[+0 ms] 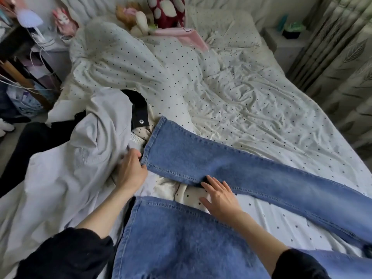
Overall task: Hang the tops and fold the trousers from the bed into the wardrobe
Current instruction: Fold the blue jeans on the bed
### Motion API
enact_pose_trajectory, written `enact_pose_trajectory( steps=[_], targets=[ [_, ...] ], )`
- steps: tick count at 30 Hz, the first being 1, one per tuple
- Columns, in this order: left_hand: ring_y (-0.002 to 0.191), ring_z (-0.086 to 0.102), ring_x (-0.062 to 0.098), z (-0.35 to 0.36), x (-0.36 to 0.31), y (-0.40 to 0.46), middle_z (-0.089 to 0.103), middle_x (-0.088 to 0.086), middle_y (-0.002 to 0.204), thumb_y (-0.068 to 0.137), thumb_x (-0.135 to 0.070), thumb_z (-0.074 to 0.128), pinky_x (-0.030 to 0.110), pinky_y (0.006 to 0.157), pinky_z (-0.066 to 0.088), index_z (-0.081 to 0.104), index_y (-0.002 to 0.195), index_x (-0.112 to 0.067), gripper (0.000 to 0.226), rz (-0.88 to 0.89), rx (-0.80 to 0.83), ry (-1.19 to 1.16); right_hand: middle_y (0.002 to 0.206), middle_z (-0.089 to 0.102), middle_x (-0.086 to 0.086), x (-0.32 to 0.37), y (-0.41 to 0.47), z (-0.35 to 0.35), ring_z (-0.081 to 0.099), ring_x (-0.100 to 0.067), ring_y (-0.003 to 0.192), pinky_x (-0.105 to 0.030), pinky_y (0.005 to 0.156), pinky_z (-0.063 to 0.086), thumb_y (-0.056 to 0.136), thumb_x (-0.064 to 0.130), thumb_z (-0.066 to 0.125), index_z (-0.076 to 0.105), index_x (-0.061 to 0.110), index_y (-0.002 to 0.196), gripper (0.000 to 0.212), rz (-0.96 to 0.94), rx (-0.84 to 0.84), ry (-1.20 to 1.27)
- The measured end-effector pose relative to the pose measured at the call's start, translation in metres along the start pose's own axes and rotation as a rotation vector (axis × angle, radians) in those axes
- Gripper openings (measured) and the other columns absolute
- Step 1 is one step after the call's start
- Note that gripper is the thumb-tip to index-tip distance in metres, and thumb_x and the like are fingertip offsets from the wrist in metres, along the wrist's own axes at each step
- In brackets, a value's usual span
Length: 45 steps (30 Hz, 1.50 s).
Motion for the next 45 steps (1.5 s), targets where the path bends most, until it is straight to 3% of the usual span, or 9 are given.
enact_pose_trajectory(
  steps=[4, 9, 17, 23, 26, 28, 31, 39, 45],
  targets=[
    [0.121, 0.042, 0.039, 0.0, -0.007, -0.042, 0.04, 0.02, 0.133, 0.083, -0.007, 0.06, 0.049, 0.097, 0.036, 0.039, 0.132, -0.007, 0.053, 0.087, -0.116, 0.137, 0.159, -0.003, -0.001, -0.003, -0.043, 0.017, -0.003, -0.021, 0.147, -0.035, 0.113, -0.011, 0.093, 0.054, 0.014, 0.02, 0.025, 0.149, 0.064, -0.01, -0.031, -0.004],
    [0.114, 0.048, 0.045, 0.024, -0.035, -0.115, 0.047, 0.025, 0.128, 0.071, 0.005, 0.067, 0.053, 0.089, 0.045, 0.053, 0.119, 0.001, 0.05, 0.307, -0.238, 0.125, 0.139, 0.05, -0.009, -0.027, -0.105, 0.029, 0.052, -0.03, 0.124, -0.047, 0.102, 0.035, 0.083, 0.044, 0.036, 0.046, 0.024, 0.132, 0.054, 0.043, -0.154, -0.03],
    [0.093, 0.049, 0.012, 0.155, -0.125, -0.291, 0.057, -0.002, 0.103, 0.08, -0.015, 0.039, 0.025, 0.073, 0.046, 0.048, 0.109, -0.022, 0.031, 0.736, 0.063, 0.022, 0.132, 0.057, -0.009, -0.131, -0.246, 0.069, 0.057, -0.03, 0.119, -0.053, 0.086, 0.048, 0.057, 0.037, 0.086, 0.043, 0.023, 0.132, 0.088, 0.12, -0.226, -0.051],
    [0.098, 0.053, 0.017, 0.265, -0.178, -0.408, 0.062, -0.002, 0.106, 0.052, -0.014, 0.076, 0.031, 0.082, 0.051, 0.058, 0.105, -0.026, 0.057, 0.975, 0.221, 0.22, 0.126, 0.062, -0.004, -0.247, -0.35, 0.113, 0.062, -0.026, 0.112, -0.054, 0.078, 0.051, 0.048, 0.045, 0.088, 0.044, 0.025, 0.131, 0.095, 0.265, -0.111, -0.096],
    [0.103, 0.065, 0.024, 0.31, -0.185, -0.419, 0.069, 0.001, 0.11, 0.031, -0.014, 0.089, 0.052, 0.08, 0.052, 0.073, 0.1, -0.027, 0.072, 0.884, 0.28, 0.533, 0.125, 0.062, -0.008, -0.314, -0.39, 0.13, 0.062, -0.03, 0.111, -0.058, 0.078, 0.05, 0.04, 0.039, 0.092, 0.057, 0.021, 0.127, 0.095, 0.372, -0.033, -0.165],
    [0.103, 0.065, 0.028, 0.323, -0.191, -0.419, 0.069, 0.005, 0.111, 0.043, -0.01, 0.085, 0.058, 0.08, 0.049, 0.074, 0.101, -0.021, 0.06, 0.832, 0.21, 0.629, 0.127, 0.061, -0.011, -0.356, -0.407, 0.131, 0.06, -0.033, 0.113, -0.061, 0.08, 0.048, 0.04, 0.031, 0.093, 0.062, 0.017, 0.124, 0.091, 0.417, -0.066, -0.208],
    [0.099, 0.057, 0.032, 0.316, -0.196, -0.412, 0.065, 0.015, 0.103, 0.068, -0.005, 0.052, 0.051, 0.077, 0.052, 0.071, 0.097, -0.011, 0.035, 0.819, 0.017, 0.606, 0.129, 0.058, -0.015, -0.383, -0.41, 0.126, 0.057, -0.037, 0.115, -0.063, 0.081, 0.046, 0.044, 0.015, 0.091, 0.06, 0.012, 0.124, 0.087, 0.389, -0.161, -0.22],
    [0.061, 0.063, 0.031, 0.286, -0.201, -0.413, 0.061, 0.009, 0.069, 0.063, 0.005, 0.076, 0.035, 0.046, 0.049, 0.066, 0.076, -0.006, 0.02, 0.686, 0.027, 0.458, 0.075, 0.061, -0.009, -0.388, -0.425, 0.11, 0.065, -0.03, 0.075, -0.046, 0.072, 0.054, 0.058, -0.007, 0.061, 0.059, 0.008, 0.071, 0.02, 0.363, -0.531, -0.105],
    [0.063, 0.06, 0.032, 0.231, -0.225, -0.413, 0.057, 0.008, 0.069, 0.067, 0.0, 0.08, 0.036, 0.051, 0.048, 0.063, 0.074, -0.007, 0.019, 0.666, 0.074, 0.39, 0.057, 0.053, -0.002, -0.39, -0.443, 0.059, 0.056, -0.027, 0.053, -0.032, 0.053, 0.044, 0.055, -0.007, 0.07, 0.058, 0.013, 0.068, 0.027, 0.388, -0.562, -0.071]
  ],
)
Point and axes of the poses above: each hand's wrist, its own y-axis towards the middle knuckle, its own z-axis out of the palm, x = y × z, the point moved 7 cm from there along y, towards the middle knuckle
